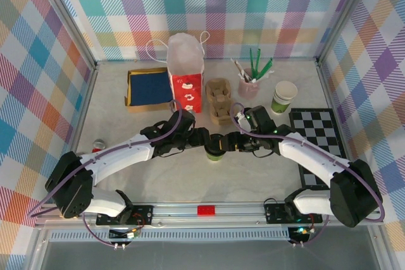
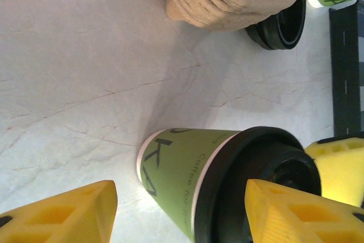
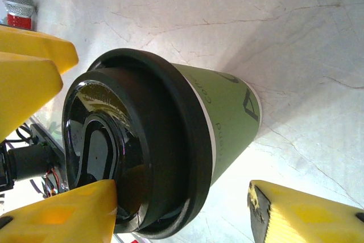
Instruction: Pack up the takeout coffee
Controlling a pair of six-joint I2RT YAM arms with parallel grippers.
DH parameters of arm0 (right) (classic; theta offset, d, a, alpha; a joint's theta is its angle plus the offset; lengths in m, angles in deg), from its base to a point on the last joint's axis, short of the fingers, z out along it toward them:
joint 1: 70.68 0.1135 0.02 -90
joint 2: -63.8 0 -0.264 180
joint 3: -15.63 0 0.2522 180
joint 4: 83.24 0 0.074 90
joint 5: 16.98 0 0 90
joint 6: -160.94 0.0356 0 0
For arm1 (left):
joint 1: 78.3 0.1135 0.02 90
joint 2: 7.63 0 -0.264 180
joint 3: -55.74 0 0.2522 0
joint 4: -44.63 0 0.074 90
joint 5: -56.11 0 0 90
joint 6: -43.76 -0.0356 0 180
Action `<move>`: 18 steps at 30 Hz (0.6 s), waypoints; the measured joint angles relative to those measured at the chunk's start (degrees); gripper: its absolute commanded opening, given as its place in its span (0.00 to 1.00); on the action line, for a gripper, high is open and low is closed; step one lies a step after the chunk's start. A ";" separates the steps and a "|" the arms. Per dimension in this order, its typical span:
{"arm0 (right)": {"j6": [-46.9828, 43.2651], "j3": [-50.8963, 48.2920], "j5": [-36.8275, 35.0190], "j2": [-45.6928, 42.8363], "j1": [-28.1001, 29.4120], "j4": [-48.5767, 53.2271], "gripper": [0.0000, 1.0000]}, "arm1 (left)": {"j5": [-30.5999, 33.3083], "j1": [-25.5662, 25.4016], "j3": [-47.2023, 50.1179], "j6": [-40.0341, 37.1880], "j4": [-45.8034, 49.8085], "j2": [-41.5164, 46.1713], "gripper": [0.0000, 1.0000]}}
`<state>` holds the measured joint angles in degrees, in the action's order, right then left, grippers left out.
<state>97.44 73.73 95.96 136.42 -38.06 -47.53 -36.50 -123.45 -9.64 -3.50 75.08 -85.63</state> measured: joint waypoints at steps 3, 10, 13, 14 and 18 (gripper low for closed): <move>-0.33 0.46 -0.20 0.00 0.00 1.22 0.62 | 0.11 0.07 0.00 -0.24 1.05 0.90 0.61; -0.37 1.05 -0.15 -0.04 0.00 2.82 0.65 | 0.11 0.07 0.04 -0.39 1.86 2.89 0.62; -0.37 1.29 -0.15 -0.04 0.00 3.37 0.67 | 0.09 0.02 0.04 -0.42 1.84 3.17 0.62; -0.35 1.49 -0.15 -0.02 0.00 3.67 0.68 | 0.09 0.02 0.04 -0.44 1.88 3.17 0.62; -0.37 3.19 0.39 0.48 0.00 4.44 0.70 | 0.09 -0.20 0.04 -0.66 2.54 3.17 0.62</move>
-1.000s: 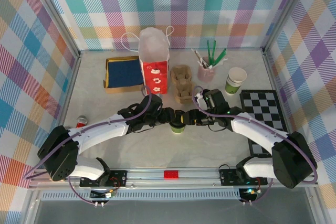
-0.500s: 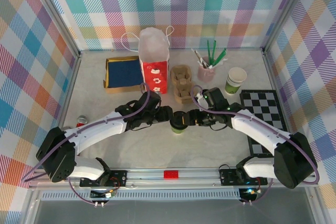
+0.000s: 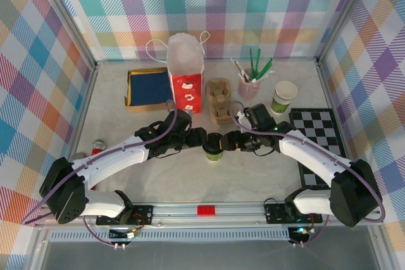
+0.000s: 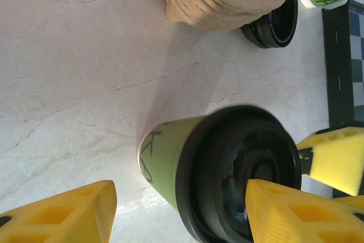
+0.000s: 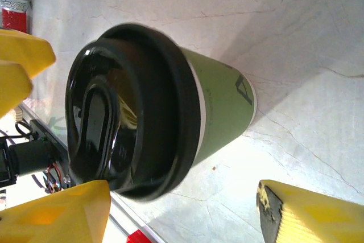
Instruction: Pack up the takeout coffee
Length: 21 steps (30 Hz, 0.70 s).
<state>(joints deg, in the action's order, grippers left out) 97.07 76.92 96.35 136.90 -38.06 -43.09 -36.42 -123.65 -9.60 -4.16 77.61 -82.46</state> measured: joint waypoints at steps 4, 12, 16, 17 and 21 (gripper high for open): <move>-0.02 2.69 0.52 1.03 0.00 0.31 0.71 | 0.02 0.00 0.00 -0.20 0.20 0.00 0.62; -0.02 4.33 0.61 1.27 0.00 0.85 0.68 | 0.07 -0.52 0.00 -0.22 0.22 -0.02 0.62; 0.02 4.13 0.46 1.27 0.00 0.83 0.65 | 0.09 -0.92 0.00 -0.59 0.17 -0.74 0.61; 0.02 3.89 0.44 1.27 0.00 0.68 0.64 | 0.13 -1.03 0.00 -0.61 0.17 -1.18 0.62; 0.04 2.89 0.42 1.36 0.00 0.63 0.62 | 0.13 -1.14 0.00 -0.63 0.17 -2.69 0.61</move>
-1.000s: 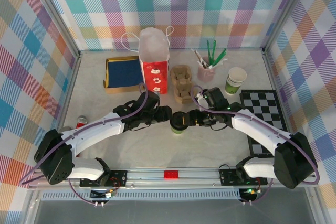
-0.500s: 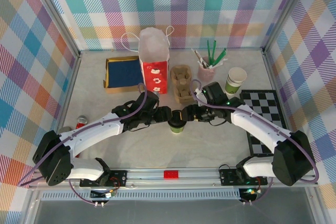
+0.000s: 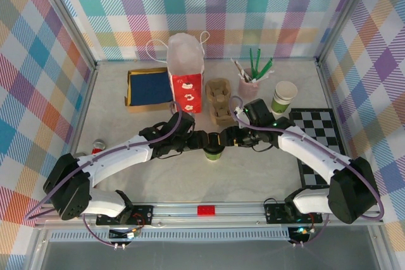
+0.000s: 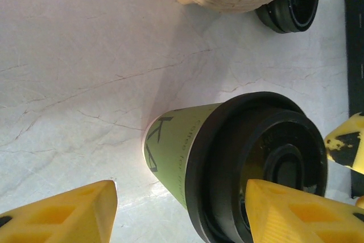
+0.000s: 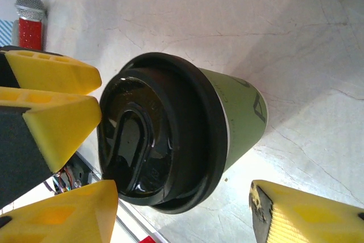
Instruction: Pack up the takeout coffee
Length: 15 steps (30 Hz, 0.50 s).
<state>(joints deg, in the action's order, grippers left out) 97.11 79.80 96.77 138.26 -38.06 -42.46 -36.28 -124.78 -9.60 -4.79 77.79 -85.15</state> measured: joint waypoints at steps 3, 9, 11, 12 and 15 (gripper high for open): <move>0.00 -0.76 -0.17 0.31 0.00 -0.42 0.60 | -0.04 0.00 0.00 0.02 -0.22 -0.28 0.61; 0.20 -1.77 -0.09 2.01 -0.02 -2.21 0.56 | 0.11 -0.26 0.13 0.04 -0.52 -0.33 0.60; 0.35 -2.19 -0.04 2.12 -0.02 -3.08 0.55 | 0.13 -0.26 0.52 0.09 -1.29 -0.33 0.60; 0.42 -2.34 0.11 2.19 -0.02 -3.65 0.54 | 0.13 -0.26 0.76 0.13 -1.75 -0.33 0.59; 0.50 -3.21 0.59 2.21 -0.02 -5.18 0.53 | 0.09 -0.26 1.20 0.35 -2.60 -0.33 0.59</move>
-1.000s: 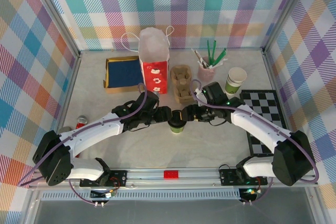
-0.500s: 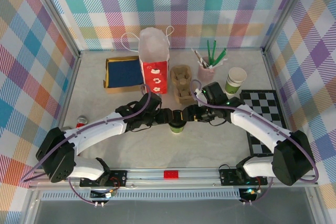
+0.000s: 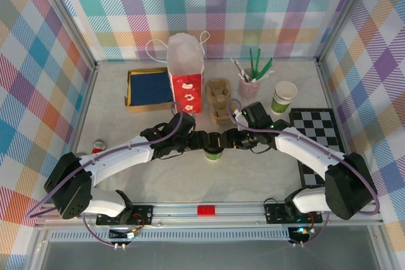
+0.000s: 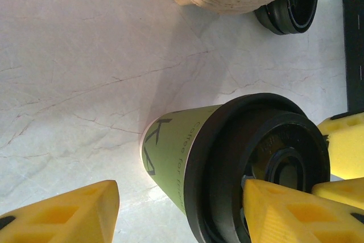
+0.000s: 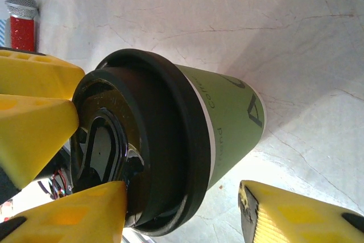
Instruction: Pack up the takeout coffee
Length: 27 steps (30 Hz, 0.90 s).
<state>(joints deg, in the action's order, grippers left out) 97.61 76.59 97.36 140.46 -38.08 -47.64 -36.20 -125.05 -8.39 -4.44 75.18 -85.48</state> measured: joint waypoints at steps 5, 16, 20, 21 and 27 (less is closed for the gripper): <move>0.74 -2.75 0.66 -1.11 -0.46 -3.93 0.50 | 0.26 0.00 1.20 0.87 -2.34 0.02 0.58; 2.99 -8.04 6.56 0.90 -1.55 -15.52 0.47 | 1.44 0.00 2.23 2.01 -4.55 0.04 0.58; 3.48 -8.59 7.04 1.29 -1.60 -17.38 0.47 | 1.99 0.02 3.17 2.38 -6.34 0.24 0.58; 3.61 -8.59 7.06 1.29 -1.66 -17.42 0.46 | 1.97 0.02 3.50 2.51 -6.71 0.35 0.58; 3.78 -8.15 6.73 0.87 -1.66 -16.37 0.47 | 1.38 0.02 5.11 3.67 -9.79 0.70 0.57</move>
<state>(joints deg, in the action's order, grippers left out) 101.39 68.44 104.09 141.34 -39.74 -64.01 -34.82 -125.02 -3.28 -0.77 65.39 -84.78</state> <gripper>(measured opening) 0.468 0.576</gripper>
